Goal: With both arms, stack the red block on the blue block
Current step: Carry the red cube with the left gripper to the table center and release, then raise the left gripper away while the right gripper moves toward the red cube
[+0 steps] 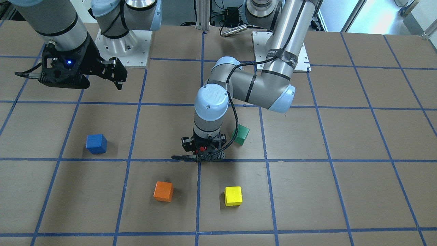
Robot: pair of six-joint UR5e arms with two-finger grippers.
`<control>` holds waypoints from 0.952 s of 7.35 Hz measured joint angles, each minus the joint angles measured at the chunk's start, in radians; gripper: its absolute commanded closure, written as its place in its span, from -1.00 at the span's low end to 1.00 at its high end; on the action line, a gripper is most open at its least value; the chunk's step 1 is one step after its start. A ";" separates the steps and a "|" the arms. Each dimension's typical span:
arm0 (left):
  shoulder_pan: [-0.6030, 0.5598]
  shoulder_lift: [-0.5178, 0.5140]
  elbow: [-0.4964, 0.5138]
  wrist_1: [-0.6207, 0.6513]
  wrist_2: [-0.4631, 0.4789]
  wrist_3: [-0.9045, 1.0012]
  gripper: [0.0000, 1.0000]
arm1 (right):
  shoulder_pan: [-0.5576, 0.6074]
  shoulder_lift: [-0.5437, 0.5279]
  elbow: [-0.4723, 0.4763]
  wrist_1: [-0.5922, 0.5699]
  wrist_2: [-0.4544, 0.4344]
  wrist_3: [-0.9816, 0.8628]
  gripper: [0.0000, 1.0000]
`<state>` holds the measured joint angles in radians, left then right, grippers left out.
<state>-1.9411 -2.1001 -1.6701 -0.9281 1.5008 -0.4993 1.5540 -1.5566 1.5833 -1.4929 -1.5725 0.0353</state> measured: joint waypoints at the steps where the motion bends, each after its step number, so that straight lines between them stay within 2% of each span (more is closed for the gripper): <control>1: -0.006 -0.012 0.004 0.011 0.004 0.003 -1.00 | 0.000 0.000 0.002 -0.001 -0.001 0.000 -1.00; 3: 0.005 0.008 0.003 0.020 0.009 0.059 -1.00 | 0.000 0.000 0.016 -0.003 -0.028 0.003 -1.00; 5: 0.094 0.082 0.006 -0.008 0.004 0.219 -1.00 | 0.000 0.003 0.032 -0.038 -0.104 0.011 -1.00; 7: 0.207 0.206 0.013 -0.125 0.005 0.374 -1.00 | -0.001 0.007 0.045 -0.076 -0.117 0.011 -1.00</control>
<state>-1.7345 -1.8945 -1.6573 -1.0533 1.5062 -0.1255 1.5535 -1.5496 1.6278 -1.5691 -1.6896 0.0459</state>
